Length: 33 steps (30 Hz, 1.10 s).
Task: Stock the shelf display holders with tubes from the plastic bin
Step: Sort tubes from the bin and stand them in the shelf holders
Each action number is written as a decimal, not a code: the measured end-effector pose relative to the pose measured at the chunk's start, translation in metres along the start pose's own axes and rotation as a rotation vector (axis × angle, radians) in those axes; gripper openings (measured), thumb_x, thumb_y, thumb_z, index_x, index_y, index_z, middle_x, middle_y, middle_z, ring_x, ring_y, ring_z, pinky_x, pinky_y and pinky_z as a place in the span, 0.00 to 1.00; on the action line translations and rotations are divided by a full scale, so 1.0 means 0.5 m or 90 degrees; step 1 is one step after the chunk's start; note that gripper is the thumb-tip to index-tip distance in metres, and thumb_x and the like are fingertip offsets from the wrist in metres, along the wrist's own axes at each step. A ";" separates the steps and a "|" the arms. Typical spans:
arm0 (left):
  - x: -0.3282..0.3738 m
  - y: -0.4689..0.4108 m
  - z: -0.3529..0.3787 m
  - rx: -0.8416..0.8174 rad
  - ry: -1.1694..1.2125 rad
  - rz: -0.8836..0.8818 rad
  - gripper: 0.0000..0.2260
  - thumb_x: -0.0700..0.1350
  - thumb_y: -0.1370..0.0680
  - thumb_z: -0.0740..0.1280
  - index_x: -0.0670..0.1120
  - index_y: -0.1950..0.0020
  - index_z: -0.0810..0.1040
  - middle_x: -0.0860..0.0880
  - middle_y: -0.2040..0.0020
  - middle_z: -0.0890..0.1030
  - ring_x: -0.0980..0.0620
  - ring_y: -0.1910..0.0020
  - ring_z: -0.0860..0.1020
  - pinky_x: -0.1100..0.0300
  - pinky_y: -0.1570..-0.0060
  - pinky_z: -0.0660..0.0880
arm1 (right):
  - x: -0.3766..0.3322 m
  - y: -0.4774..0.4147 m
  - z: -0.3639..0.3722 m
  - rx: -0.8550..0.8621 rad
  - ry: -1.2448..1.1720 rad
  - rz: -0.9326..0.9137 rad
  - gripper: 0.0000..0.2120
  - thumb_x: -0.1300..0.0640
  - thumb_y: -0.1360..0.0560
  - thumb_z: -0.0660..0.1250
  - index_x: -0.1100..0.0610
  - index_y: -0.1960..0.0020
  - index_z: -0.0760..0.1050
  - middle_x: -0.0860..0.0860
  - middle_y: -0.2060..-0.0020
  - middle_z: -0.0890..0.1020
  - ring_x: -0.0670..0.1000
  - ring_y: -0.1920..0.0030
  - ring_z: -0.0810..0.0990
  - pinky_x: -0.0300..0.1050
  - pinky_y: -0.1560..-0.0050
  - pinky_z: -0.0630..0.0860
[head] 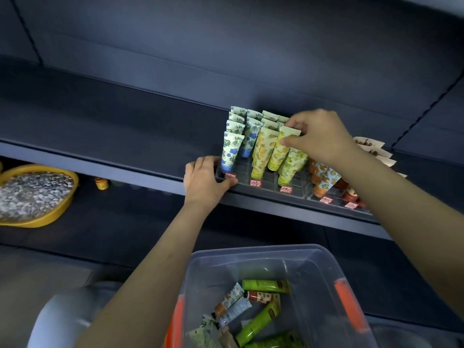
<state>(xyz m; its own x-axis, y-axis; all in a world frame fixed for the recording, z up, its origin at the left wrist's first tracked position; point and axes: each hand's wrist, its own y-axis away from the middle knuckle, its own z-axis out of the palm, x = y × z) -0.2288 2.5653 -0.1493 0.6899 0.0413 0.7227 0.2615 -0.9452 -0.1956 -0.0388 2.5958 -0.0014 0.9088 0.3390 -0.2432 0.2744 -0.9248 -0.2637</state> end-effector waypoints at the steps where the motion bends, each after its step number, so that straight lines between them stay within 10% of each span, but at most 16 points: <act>1: 0.000 0.000 -0.001 -0.004 0.000 0.001 0.27 0.57 0.29 0.72 0.51 0.34 0.70 0.52 0.37 0.73 0.49 0.35 0.63 0.64 0.41 0.58 | 0.001 -0.003 0.003 -0.002 0.011 0.003 0.13 0.49 0.31 0.74 0.52 0.48 0.80 0.50 0.50 0.82 0.53 0.47 0.78 0.56 0.41 0.74; 15: 0.003 0.000 -0.010 -0.038 -0.007 -0.005 0.28 0.56 0.28 0.71 0.51 0.32 0.68 0.52 0.35 0.71 0.49 0.33 0.61 0.62 0.40 0.59 | 0.014 -0.019 0.039 -0.009 0.098 0.021 0.16 0.47 0.28 0.70 0.52 0.43 0.78 0.49 0.43 0.81 0.56 0.40 0.74 0.53 0.34 0.61; 33: 0.008 0.005 -0.016 -0.053 -0.020 -0.011 0.28 0.56 0.28 0.70 0.50 0.31 0.68 0.52 0.35 0.71 0.48 0.34 0.62 0.62 0.38 0.59 | 0.017 -0.012 0.006 0.038 0.031 -0.006 0.06 0.54 0.28 0.70 0.50 0.51 0.80 0.45 0.54 0.83 0.49 0.48 0.79 0.54 0.37 0.70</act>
<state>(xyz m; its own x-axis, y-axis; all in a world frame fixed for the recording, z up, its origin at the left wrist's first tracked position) -0.2307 2.5607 -0.1415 0.7073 0.0671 0.7038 0.2180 -0.9677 -0.1267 -0.0337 2.6049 -0.0048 0.9210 0.3370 -0.1956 0.2644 -0.9092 -0.3216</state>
